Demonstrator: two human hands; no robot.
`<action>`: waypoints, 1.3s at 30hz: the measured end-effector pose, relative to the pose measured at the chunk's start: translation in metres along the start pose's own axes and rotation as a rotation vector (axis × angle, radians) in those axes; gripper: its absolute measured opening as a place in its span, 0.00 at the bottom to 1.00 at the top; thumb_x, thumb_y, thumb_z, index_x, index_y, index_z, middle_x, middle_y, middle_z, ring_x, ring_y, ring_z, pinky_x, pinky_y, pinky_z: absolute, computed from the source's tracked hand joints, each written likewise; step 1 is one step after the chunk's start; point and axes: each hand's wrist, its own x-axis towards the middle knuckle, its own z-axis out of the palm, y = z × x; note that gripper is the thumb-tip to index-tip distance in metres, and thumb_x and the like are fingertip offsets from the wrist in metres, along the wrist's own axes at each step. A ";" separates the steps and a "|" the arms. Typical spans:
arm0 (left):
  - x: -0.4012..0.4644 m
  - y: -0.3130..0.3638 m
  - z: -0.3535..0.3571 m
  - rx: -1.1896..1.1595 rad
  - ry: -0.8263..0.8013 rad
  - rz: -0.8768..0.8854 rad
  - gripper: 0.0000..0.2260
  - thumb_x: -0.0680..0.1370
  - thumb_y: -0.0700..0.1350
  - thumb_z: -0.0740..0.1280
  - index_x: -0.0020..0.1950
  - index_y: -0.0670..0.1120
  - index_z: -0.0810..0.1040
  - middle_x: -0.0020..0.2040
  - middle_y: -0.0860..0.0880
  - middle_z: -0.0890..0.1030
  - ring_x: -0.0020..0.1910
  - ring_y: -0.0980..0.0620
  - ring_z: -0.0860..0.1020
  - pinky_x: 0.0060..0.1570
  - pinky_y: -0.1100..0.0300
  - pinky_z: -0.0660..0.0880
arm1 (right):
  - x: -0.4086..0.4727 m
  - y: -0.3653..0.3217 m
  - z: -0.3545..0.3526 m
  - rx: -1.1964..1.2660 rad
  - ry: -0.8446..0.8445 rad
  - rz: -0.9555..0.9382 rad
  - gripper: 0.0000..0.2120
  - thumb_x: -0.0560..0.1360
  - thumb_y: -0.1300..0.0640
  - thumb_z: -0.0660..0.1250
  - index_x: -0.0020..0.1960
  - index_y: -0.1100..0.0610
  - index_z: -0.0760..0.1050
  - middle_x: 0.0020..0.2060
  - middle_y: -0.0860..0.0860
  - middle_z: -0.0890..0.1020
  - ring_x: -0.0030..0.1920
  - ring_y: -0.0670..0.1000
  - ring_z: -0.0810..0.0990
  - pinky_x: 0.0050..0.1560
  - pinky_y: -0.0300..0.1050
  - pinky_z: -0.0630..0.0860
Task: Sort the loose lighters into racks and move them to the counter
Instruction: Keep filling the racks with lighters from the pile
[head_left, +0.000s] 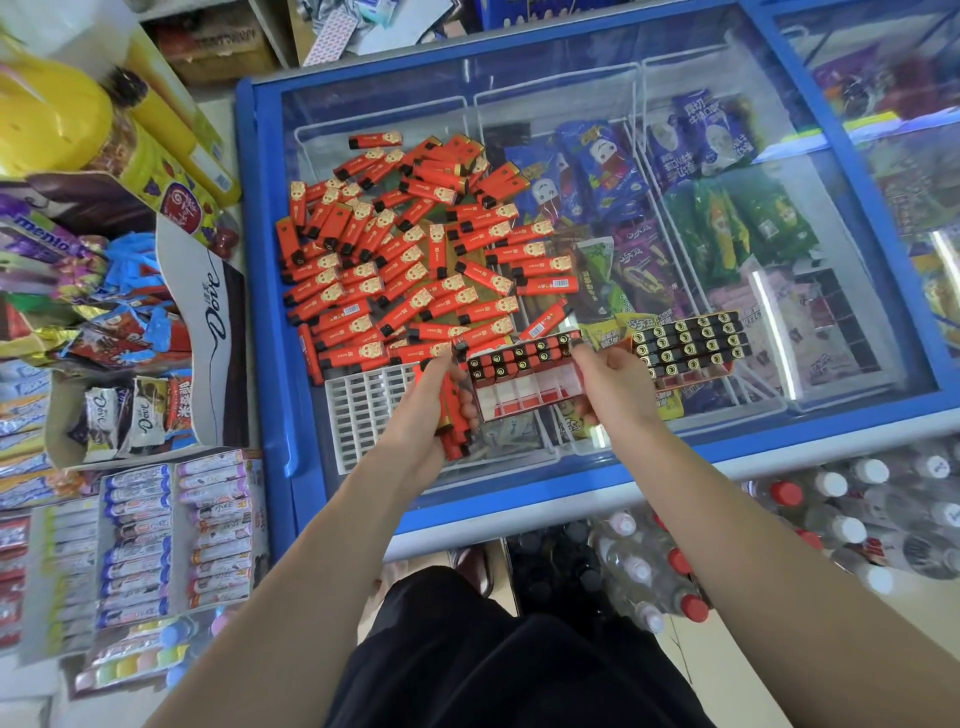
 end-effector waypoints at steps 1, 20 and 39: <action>-0.003 0.000 -0.001 -0.034 -0.026 -0.004 0.16 0.84 0.58 0.64 0.46 0.46 0.77 0.35 0.48 0.76 0.31 0.51 0.74 0.35 0.56 0.76 | -0.006 -0.002 0.001 -0.025 0.028 -0.057 0.14 0.78 0.49 0.65 0.40 0.56 0.68 0.32 0.55 0.75 0.31 0.54 0.75 0.37 0.52 0.75; -0.021 -0.006 -0.004 -0.173 -0.082 -0.005 0.14 0.86 0.52 0.61 0.63 0.45 0.80 0.60 0.42 0.86 0.53 0.45 0.86 0.51 0.49 0.82 | -0.077 0.010 0.051 -0.229 -0.369 -0.312 0.08 0.78 0.57 0.69 0.56 0.50 0.75 0.45 0.47 0.81 0.46 0.48 0.81 0.48 0.46 0.80; 0.014 0.004 -0.005 0.426 0.179 0.235 0.07 0.77 0.53 0.72 0.51 0.53 0.81 0.39 0.52 0.81 0.37 0.48 0.76 0.43 0.50 0.74 | -0.041 0.018 0.029 0.396 -0.367 0.105 0.12 0.79 0.75 0.62 0.58 0.68 0.79 0.51 0.67 0.84 0.46 0.59 0.86 0.53 0.49 0.85</action>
